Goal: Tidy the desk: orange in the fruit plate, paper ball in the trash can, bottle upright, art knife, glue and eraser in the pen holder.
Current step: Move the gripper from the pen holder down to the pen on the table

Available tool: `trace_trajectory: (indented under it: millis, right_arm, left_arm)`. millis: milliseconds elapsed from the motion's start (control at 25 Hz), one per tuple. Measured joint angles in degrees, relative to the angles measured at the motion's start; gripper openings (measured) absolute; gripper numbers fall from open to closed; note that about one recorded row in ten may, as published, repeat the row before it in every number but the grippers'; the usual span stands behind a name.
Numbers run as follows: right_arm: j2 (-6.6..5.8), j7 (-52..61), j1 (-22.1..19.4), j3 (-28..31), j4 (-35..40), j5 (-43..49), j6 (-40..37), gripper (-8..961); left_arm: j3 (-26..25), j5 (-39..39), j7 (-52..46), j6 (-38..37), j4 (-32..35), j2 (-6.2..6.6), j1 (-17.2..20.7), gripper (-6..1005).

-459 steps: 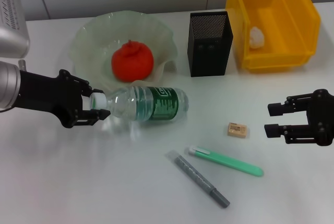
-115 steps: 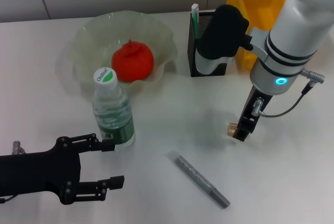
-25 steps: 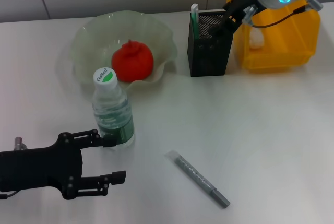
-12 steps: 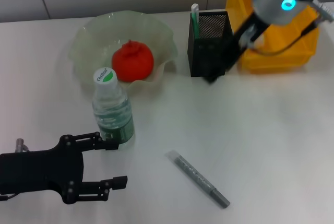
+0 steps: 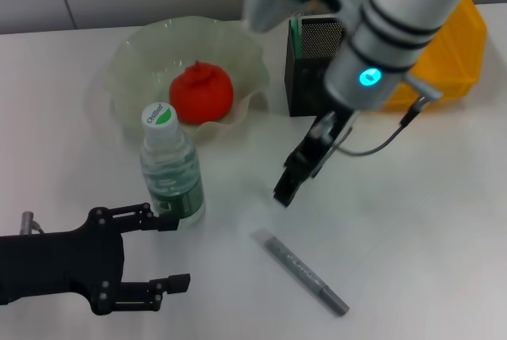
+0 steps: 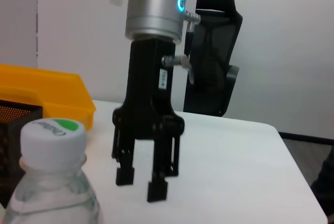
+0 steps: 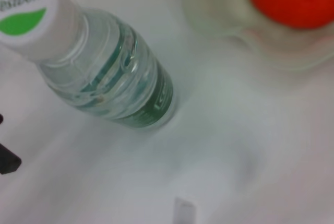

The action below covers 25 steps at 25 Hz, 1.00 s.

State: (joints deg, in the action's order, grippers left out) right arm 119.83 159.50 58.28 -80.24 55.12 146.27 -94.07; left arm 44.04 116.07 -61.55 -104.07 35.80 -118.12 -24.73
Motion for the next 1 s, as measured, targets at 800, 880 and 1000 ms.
trace_trajectory:
  millis: [800,880,1000]
  right_arm:
    - [0.05,9.8,8.6,-19.2,-12.9,-13.7,9.4,668]
    - [0.05,9.8,8.5,-20.1,-13.7,-14.5,10.0,668]
    - [0.05,9.8,8.5,-20.9,-15.5,-15.4,11.2,667]
  left_arm:
    - [0.0,1.8,1.4,3.6,-0.1,0.03,0.6,787]
    - [-0.1,1.8,1.4,3.6,-0.1,0.02,0.6,787]
    - [-0.3,1.8,1.5,3.7,-0.1,0.01,0.6,788]
